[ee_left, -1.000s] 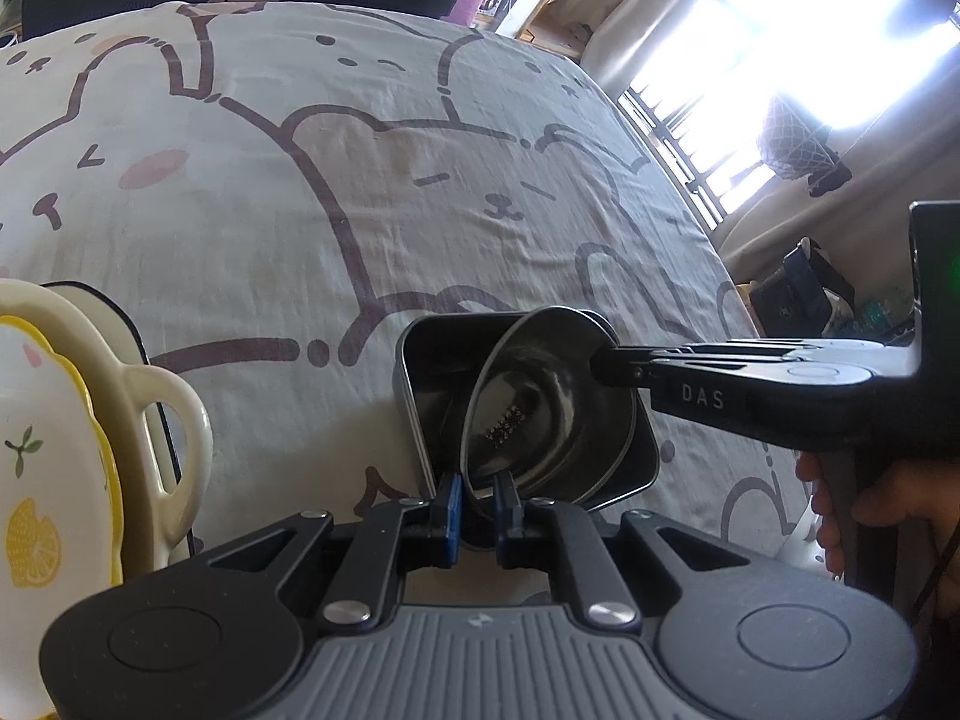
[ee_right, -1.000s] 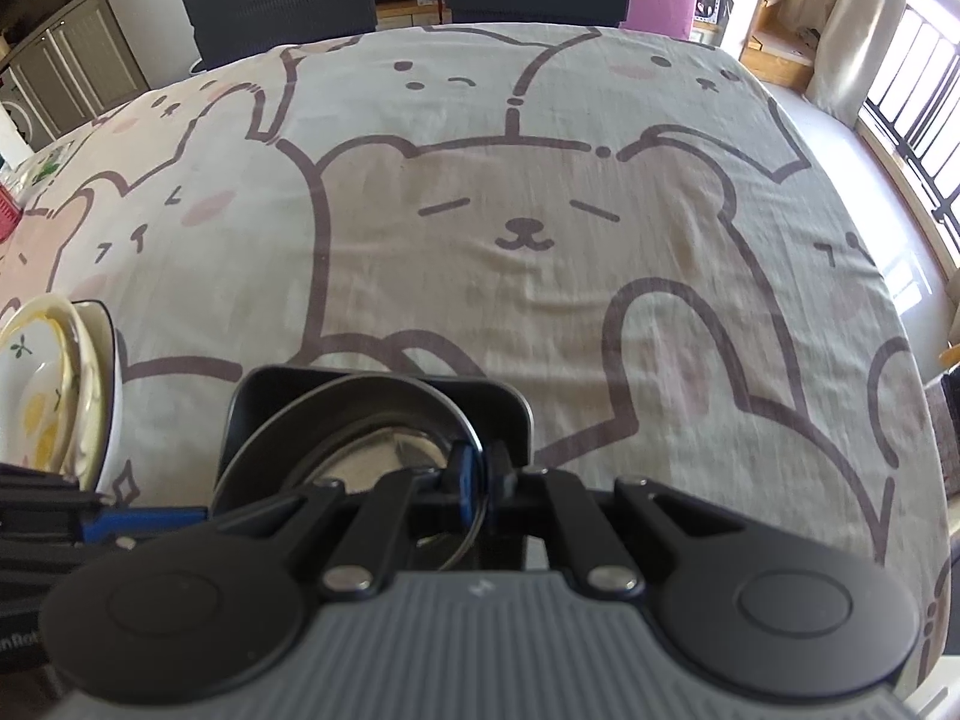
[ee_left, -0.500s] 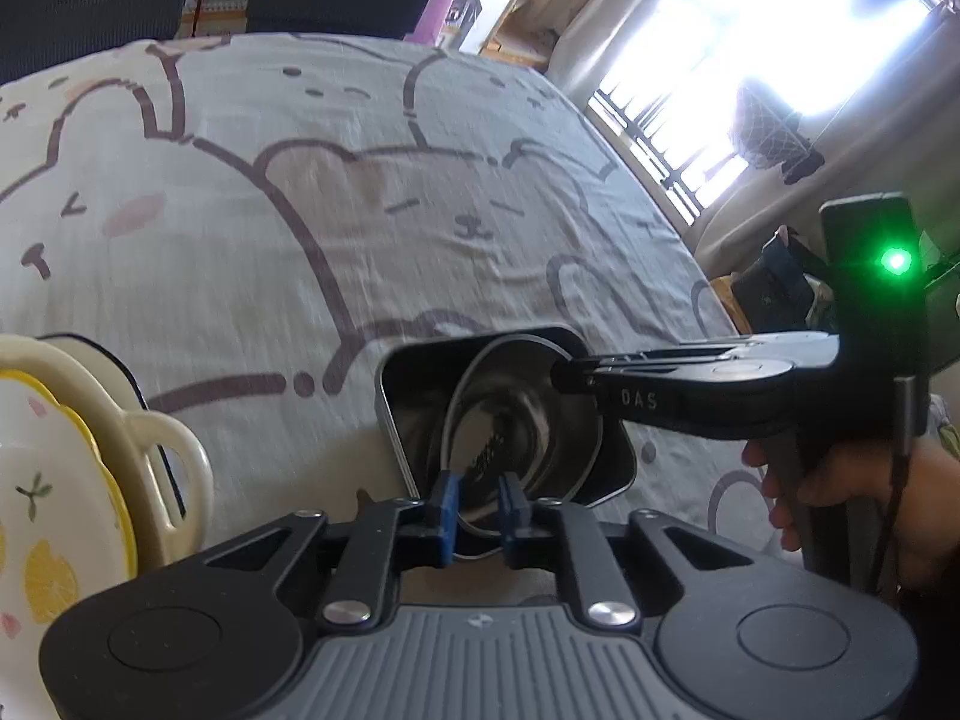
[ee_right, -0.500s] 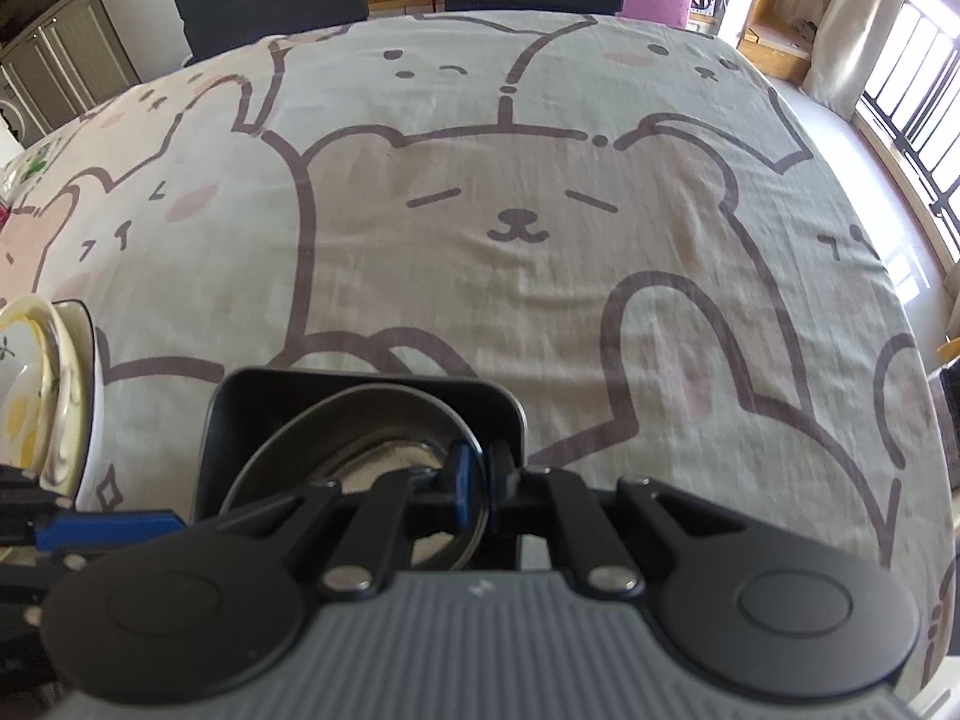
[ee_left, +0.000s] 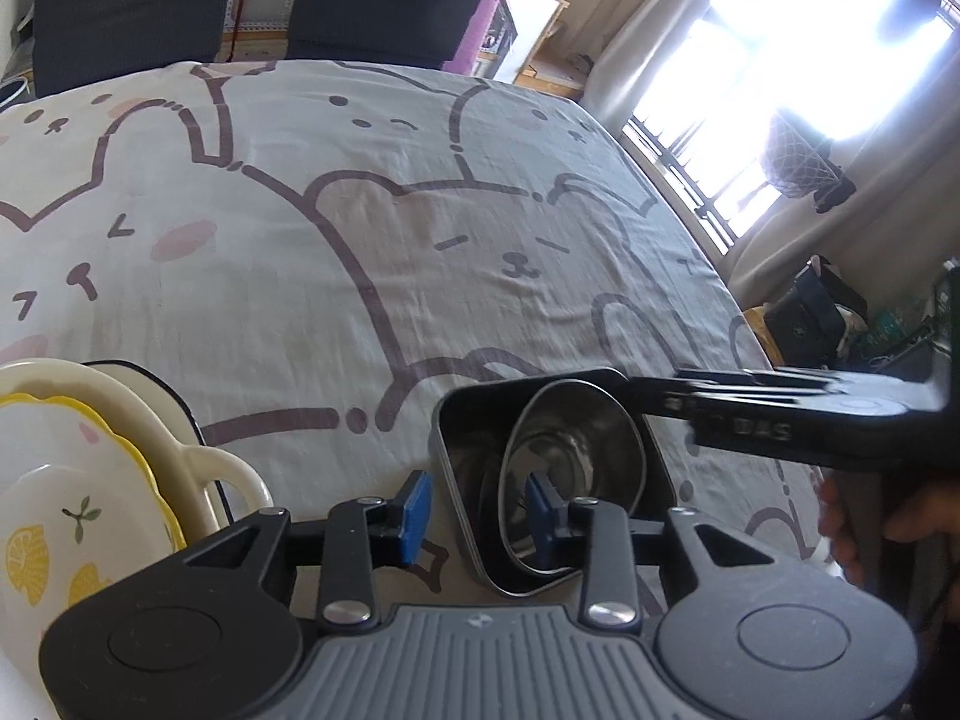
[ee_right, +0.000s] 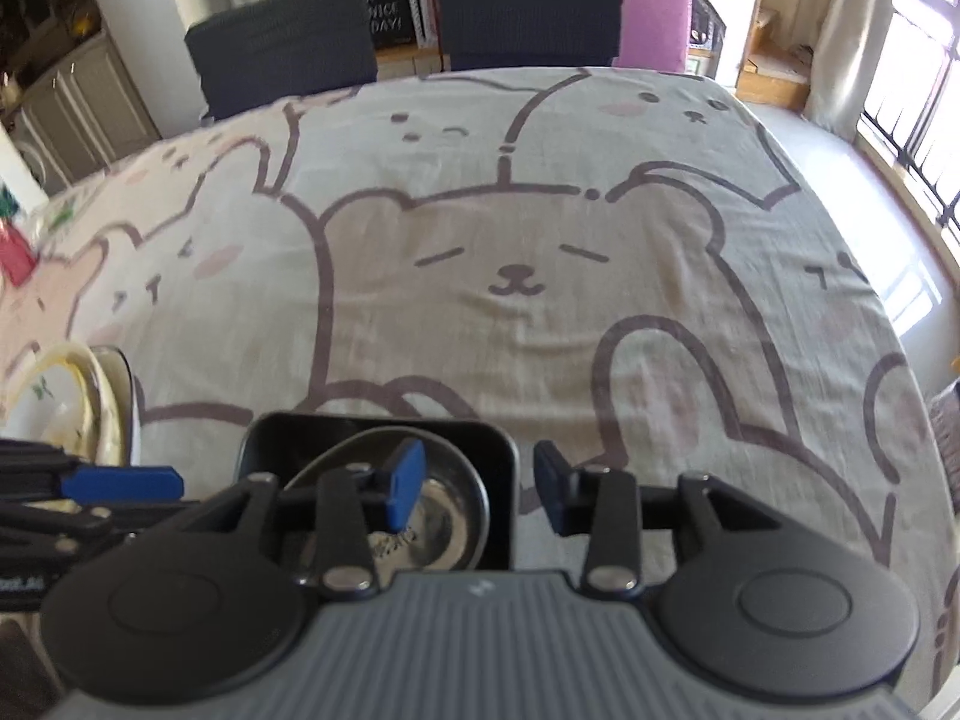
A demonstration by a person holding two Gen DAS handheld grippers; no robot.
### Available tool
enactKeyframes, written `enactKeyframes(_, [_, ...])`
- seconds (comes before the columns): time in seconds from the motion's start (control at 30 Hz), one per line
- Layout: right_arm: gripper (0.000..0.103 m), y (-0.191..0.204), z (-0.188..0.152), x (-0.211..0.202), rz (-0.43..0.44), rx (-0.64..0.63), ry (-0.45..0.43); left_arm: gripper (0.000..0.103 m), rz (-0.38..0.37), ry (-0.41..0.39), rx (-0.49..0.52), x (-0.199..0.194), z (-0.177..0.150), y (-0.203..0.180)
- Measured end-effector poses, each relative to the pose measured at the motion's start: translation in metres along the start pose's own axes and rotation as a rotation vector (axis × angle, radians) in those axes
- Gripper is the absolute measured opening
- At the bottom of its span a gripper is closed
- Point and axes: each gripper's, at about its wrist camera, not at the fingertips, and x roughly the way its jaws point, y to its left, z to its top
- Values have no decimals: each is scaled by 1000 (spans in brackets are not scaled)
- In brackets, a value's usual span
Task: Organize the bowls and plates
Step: 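Open both grippers to release the round steel bowl, then close both grippers on the rim of the stacked steel dishes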
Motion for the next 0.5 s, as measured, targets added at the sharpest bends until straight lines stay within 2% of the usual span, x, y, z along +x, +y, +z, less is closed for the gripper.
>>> enactKeyframes(0.27, [49,-24,-9,-10,39,37,-4,35,28,3,6,4,2,0])
enactKeyframes(0.4, [39,-25,-14,-9,48,12,21,34,50,14,24,9,2,-3])
enactKeyframes(0.5, [38,-23,-17,-4,46,-10,50,34,63,27,25,12,1,-2])
